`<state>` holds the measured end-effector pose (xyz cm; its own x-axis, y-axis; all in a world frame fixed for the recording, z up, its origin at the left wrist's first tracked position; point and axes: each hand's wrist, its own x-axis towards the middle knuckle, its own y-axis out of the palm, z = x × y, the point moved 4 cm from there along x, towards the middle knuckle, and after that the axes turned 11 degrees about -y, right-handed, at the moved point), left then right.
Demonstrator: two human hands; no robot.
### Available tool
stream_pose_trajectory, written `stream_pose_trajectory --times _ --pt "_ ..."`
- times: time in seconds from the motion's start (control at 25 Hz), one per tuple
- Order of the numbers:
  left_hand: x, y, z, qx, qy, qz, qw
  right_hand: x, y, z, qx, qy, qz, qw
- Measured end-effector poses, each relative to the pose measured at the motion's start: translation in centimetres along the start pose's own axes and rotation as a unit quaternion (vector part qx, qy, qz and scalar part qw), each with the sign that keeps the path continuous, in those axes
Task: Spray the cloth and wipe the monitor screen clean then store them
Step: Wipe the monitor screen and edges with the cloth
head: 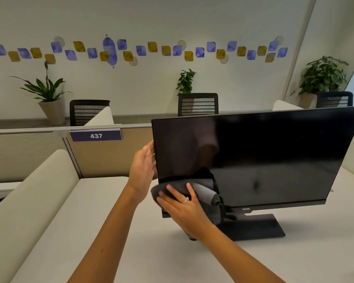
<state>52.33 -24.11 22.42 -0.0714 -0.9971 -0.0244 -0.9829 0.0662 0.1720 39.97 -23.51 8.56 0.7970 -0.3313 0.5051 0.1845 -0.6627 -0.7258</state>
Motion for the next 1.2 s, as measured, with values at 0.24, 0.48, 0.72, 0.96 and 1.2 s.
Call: stream_pose_trajectory --times 0.24,0.48,0.72,0.96,1.2 --pt "-0.1 1.3 -0.2 0.031 -0.013 -0.051 0.998 -4.4 2.7 1.8 -0.022 -0.067 0.119 0.990" --pt "-0.1 5.1 1.8 0.012 -0.031 -0.080 0.996 -9.8 -1.2 -5.9 -0.063 0.048 0.015 0.997" --pt "0.2 2.8 2.5 -0.037 -0.058 -0.104 0.992 -9.5 -6.9 -14.7 -0.134 0.313 -0.078 0.937" --pt "-0.1 2.0 2.6 0.039 -0.027 -0.133 0.990 -2.5 -10.2 -16.4 -0.007 0.344 -0.231 0.910" --pt "0.1 2.0 2.4 -0.046 -0.017 -0.055 0.997 5.9 -8.4 -10.0 0.005 0.201 -0.217 0.955"
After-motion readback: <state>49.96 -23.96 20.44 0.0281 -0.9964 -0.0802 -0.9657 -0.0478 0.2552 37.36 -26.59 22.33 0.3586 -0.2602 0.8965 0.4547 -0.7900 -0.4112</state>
